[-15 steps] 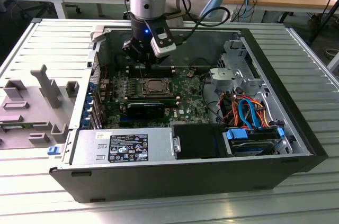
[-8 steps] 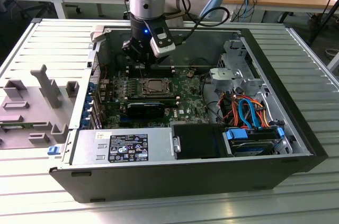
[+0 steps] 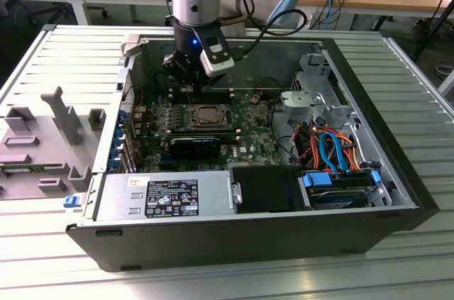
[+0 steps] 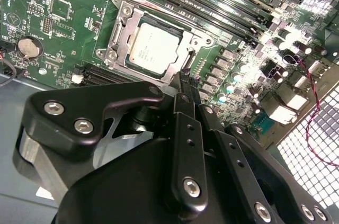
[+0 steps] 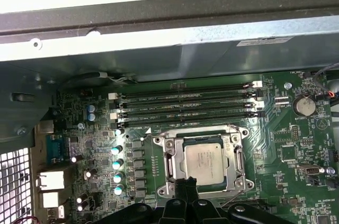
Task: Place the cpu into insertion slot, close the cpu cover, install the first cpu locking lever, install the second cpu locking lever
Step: 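Install the first cpu locking lever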
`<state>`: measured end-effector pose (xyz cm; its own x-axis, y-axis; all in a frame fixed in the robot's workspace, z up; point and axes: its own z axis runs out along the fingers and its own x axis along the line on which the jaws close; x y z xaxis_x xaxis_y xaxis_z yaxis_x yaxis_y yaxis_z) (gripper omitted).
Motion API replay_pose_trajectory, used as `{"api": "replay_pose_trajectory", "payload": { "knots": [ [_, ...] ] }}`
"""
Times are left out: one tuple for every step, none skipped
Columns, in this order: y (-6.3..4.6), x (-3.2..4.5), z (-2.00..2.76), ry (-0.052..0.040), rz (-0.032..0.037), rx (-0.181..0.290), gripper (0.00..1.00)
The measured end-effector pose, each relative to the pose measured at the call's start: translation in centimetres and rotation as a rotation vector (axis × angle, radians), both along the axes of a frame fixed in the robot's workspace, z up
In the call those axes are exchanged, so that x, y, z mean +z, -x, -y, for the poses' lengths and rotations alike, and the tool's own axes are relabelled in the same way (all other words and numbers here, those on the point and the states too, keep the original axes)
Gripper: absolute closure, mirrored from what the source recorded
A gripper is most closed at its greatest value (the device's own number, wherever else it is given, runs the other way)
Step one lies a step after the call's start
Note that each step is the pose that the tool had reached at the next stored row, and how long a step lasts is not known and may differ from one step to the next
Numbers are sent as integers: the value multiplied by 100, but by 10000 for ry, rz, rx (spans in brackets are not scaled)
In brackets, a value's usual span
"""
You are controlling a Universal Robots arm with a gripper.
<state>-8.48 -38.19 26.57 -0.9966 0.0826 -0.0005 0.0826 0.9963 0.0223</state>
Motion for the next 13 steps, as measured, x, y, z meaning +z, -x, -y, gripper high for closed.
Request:
{"api": "replay_pose_trajectory", "payload": {
  "knots": [
    [2, 0, 0, 0, 0, 0, 89],
    [42, 0, 0, 0, 1, 0, 89],
    [54, 0, 0, 0, 0, 0, 89],
    [55, 0, 0, 0, 0, 0, 89],
    [55, 0, 0, 0, 0, 0, 89],
    [55, 0, 0, 0, 0, 0, 89],
    [55, 0, 0, 0, 0, 1, 89],
    [55, 0, 0, 0, 0, 0, 89],
    [55, 0, 0, 0, 0, 0, 89],
    [55, 0, 0, 0, 0, 1, 89],
    [56, 0, -1, 1, 0, 0, 89],
    [57, 0, -5, 1, 0, -2, 89],
    [57, 0, -12, 1, 0, -2, 89]
  ]
}}
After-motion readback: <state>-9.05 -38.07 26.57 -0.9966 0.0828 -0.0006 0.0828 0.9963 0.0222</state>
